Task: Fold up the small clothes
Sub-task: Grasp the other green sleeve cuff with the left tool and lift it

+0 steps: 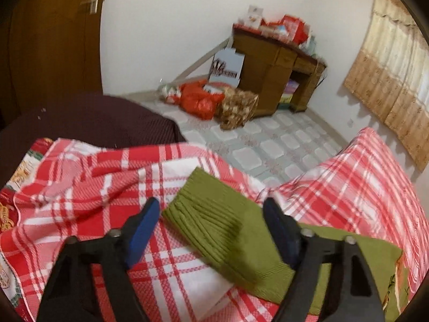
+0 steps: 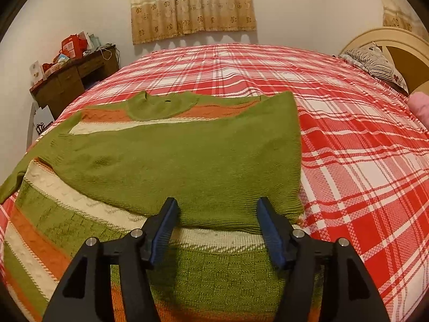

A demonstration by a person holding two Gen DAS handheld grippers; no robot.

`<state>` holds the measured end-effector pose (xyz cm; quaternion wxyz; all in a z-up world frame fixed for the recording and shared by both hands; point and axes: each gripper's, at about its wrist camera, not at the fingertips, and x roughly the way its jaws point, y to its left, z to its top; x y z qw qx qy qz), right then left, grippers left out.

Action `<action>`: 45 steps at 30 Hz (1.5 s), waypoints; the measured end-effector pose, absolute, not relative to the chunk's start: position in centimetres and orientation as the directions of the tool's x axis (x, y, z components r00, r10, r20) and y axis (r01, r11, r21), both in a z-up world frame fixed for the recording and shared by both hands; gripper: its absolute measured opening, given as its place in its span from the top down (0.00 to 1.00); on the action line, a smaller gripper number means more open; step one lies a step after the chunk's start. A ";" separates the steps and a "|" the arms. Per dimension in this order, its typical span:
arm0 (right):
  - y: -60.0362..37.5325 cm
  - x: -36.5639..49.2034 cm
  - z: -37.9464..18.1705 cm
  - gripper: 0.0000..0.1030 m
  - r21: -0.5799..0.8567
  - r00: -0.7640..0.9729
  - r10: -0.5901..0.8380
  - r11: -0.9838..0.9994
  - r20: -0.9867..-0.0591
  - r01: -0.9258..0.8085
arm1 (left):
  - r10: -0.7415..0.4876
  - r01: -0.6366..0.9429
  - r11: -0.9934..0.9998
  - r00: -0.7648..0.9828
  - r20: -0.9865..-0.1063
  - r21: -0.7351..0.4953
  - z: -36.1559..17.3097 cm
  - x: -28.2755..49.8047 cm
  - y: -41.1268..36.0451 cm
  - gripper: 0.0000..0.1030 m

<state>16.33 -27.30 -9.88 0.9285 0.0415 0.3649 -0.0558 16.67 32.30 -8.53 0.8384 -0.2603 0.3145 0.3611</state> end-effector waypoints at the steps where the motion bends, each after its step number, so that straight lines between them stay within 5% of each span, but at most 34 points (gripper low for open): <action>1: -27.3 16.3 -9.9 0.39 0.037 0.728 -0.073 0.990 -0.682 0.134 | 0.434 -0.775 0.600 0.525 -0.733 -0.200 -9.0 17.1 32.3 0.43; 13: -27.3 16.3 -9.9 0.39 0.037 0.728 -0.073 0.990 -0.682 0.134 | 0.478 -0.778 0.620 0.479 -0.736 -0.104 -9.7 17.5 31.3 0.85; 21: -27.3 16.3 -9.9 0.39 0.036 0.728 -0.074 0.990 -0.682 0.134 | 0.494 -0.757 0.645 0.517 -0.699 -0.105 -8.1 17.2 30.5 0.89; 26: -27.3 16.3 -9.8 0.39 0.034 0.728 -0.075 0.990 -0.682 0.134 | 0.482 -0.668 0.734 0.638 -0.601 -0.120 -4.8 17.3 26.8 0.89; 32: -27.2 16.3 -9.8 0.39 0.034 0.728 -0.075 0.990 -0.681 0.134 | 0.338 -0.427 0.901 0.804 -0.489 -0.080 -2.3 18.0 18.0 0.90; 39: -27.2 16.3 -9.7 0.39 0.039 0.730 -0.071 0.990 -0.680 0.133 | 0.179 -0.205 0.979 0.844 -0.505 0.003 -3.8 18.7 8.6 0.92; 45: -27.4 16.3 -9.7 0.37 0.051 0.734 -0.058 0.991 -0.677 0.125 | 0.320 -0.336 0.940 0.797 -0.513 0.064 -3.8 18.0 10.2 0.85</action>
